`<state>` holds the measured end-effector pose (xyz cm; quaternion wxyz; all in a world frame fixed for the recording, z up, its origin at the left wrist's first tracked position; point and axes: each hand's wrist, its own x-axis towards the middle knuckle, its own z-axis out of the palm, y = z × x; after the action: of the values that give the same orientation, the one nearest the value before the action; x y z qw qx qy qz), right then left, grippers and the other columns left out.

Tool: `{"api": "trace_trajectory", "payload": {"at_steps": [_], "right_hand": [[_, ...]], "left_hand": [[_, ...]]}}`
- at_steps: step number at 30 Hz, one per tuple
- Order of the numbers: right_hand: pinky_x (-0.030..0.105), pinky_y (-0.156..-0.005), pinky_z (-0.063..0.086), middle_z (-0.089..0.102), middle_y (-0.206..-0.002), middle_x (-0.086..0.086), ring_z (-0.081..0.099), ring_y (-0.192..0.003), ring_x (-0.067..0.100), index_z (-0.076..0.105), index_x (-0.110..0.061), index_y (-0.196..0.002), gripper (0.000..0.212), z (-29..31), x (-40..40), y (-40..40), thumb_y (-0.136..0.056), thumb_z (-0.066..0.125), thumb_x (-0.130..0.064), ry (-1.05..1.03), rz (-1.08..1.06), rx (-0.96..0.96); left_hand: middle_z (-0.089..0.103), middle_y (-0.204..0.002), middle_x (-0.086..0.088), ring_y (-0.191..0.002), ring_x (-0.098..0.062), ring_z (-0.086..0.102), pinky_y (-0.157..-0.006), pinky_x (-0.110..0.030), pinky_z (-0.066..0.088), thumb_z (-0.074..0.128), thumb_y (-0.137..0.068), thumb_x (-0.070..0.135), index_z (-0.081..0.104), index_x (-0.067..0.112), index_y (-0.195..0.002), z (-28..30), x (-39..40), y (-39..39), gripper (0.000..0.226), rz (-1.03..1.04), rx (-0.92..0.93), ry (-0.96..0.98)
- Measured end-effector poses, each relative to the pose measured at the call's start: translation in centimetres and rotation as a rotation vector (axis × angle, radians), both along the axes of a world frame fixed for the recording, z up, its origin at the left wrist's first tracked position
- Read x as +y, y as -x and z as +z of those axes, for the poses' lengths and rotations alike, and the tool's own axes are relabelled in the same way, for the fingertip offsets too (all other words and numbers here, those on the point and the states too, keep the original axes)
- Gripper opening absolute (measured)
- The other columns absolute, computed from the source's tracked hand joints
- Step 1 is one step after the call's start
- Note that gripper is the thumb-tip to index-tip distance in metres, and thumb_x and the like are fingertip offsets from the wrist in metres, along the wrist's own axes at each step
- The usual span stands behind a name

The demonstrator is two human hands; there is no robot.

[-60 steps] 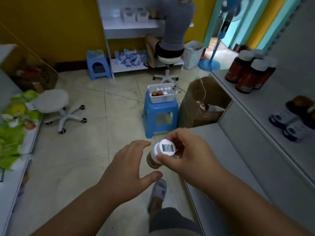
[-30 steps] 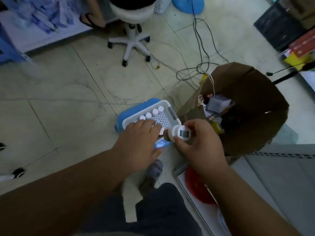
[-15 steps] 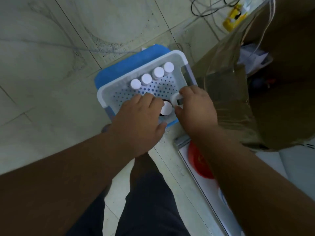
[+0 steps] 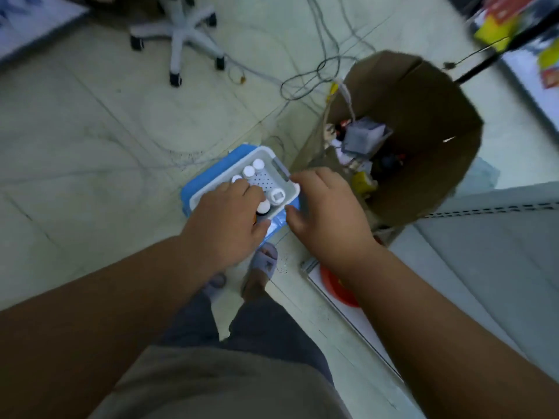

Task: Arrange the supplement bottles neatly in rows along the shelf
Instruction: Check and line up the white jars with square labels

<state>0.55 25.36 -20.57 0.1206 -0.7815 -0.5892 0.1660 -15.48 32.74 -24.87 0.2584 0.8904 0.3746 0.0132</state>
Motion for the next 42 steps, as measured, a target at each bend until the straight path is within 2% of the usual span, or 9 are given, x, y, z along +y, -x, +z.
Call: {"api": "trace_trajectory", "payload": {"at_steps": [3, 8, 13, 15, 21, 24, 28, 36, 42], "right_hand": [[0.029, -0.088, 0.043, 0.059, -0.112, 0.002, 0.052, -0.103, 0.017, 0.06, -0.016, -0.119, 0.039, 7.7, -4.7, 2.1, -0.083, 0.064, -0.029, -0.126, -0.122, -0.036], [0.01, -0.081, 0.037, 0.053, -0.11, -0.014, 0.049, -0.1, 0.003, 0.055, -0.026, -0.121, 0.038, 17.1, -16.4, 4.9, -0.085, 0.064, -0.035, -0.32, -0.5, -0.088], [0.019, -0.085, 0.043, 0.051, -0.108, -0.019, 0.052, -0.102, 0.003, 0.052, -0.03, -0.123, 0.039, 22.6, -30.3, 6.6, -0.086, 0.059, -0.041, -0.461, -0.773, -0.213], [0.021, -0.084, 0.046, 0.053, -0.109, -0.017, 0.053, -0.102, 0.004, 0.054, -0.029, -0.122, 0.04, 23.6, -36.9, 7.6, -0.086, 0.055, -0.045, -0.531, -0.879, -0.262], [0.02, -0.084, 0.047, 0.048, -0.108, -0.02, 0.053, -0.1, 0.001, 0.055, -0.027, -0.123, 0.046, 25.3, -60.2, 10.2, -0.084, 0.052, -0.049, -0.574, -1.185, -0.404], [0.023, -0.083, 0.049, 0.05, -0.107, -0.02, 0.054, -0.098, 0.002, 0.056, -0.028, -0.123, 0.042, 27.3, -71.1, 11.1, -0.084, 0.061, -0.045, -0.547, -1.301, -0.451], [0.025, -0.081, 0.05, 0.057, -0.108, -0.018, 0.055, -0.097, 0.002, 0.06, -0.029, -0.118, 0.035, 29.9, -81.8, 10.4, -0.084, 0.067, -0.037, -0.589, -1.419, -0.446], [0.019, -0.082, 0.047, 0.057, -0.107, -0.019, 0.054, -0.097, 0.001, 0.061, -0.028, -0.116, 0.033, 28.1, -96.3, -0.6, -0.085, 0.066, -0.038, -0.62, -1.509, -0.402], [0.009, -0.078, 0.042, 0.055, -0.101, -0.024, 0.051, -0.099, -0.005, 0.06, -0.033, -0.113, 0.03, 28.9, -107.5, -11.1, -0.084, 0.063, -0.042, -0.507, -1.585, -0.392]], "left_hand": [[0.061, -0.094, -0.005, -0.084, -0.031, 0.061, -0.069, -0.042, 0.051, 0.062, -0.083, 0.041, 0.064, 0.016, -0.102, 5.7, -1.7, -0.1, 0.031, -0.075, -0.11, -0.044], [0.062, -0.107, -0.002, -0.098, -0.026, 0.059, -0.083, -0.043, 0.05, 0.06, -0.083, 0.045, 0.061, 0.021, -0.114, 13.5, -8.3, -3.4, 0.04, -0.354, -0.236, -0.027], [0.057, -0.111, 0.003, -0.103, -0.019, 0.052, -0.087, -0.038, 0.046, 0.05, -0.088, 0.051, 0.056, 0.025, -0.118, 20.3, -21.0, -7.2, 0.04, -0.675, -0.321, -0.084], [0.058, -0.115, 0.005, -0.106, -0.016, 0.051, -0.09, -0.037, 0.045, 0.042, -0.087, 0.057, 0.055, 0.027, -0.121, 21.6, -27.3, -8.0, 0.047, -0.819, -0.337, -0.12], [0.056, -0.121, 0.008, -0.112, -0.016, 0.053, -0.094, -0.034, 0.044, 0.048, -0.088, 0.057, 0.054, 0.028, -0.125, 22.1, -49.7, -10.1, 0.047, -1.063, -0.387, -0.092], [0.052, -0.127, 0.011, -0.116, -0.012, 0.05, -0.095, -0.028, 0.04, 0.056, -0.092, 0.052, 0.049, 0.032, -0.131, 22.5, -61.4, -11.1, 0.045, -1.214, -0.383, -0.011], [0.05, -0.124, 0.015, -0.115, -0.007, 0.046, -0.093, -0.021, 0.035, 0.056, -0.093, 0.051, 0.048, 0.034, -0.131, 24.6, -73.9, -12.8, 0.043, -1.337, -0.427, 0.026], [0.049, -0.122, 0.019, -0.115, -0.005, 0.045, -0.097, -0.024, 0.038, 0.054, -0.092, 0.056, 0.045, 0.037, -0.128, 23.8, -88.7, -23.4, 0.041, -1.372, -0.393, 0.04], [0.045, -0.138, 0.016, -0.129, -0.007, 0.038, -0.106, -0.025, 0.031, 0.053, -0.094, 0.054, 0.04, 0.034, -0.14, 23.8, -100.1, -35.1, 0.052, -1.396, -0.379, 0.074]]}}
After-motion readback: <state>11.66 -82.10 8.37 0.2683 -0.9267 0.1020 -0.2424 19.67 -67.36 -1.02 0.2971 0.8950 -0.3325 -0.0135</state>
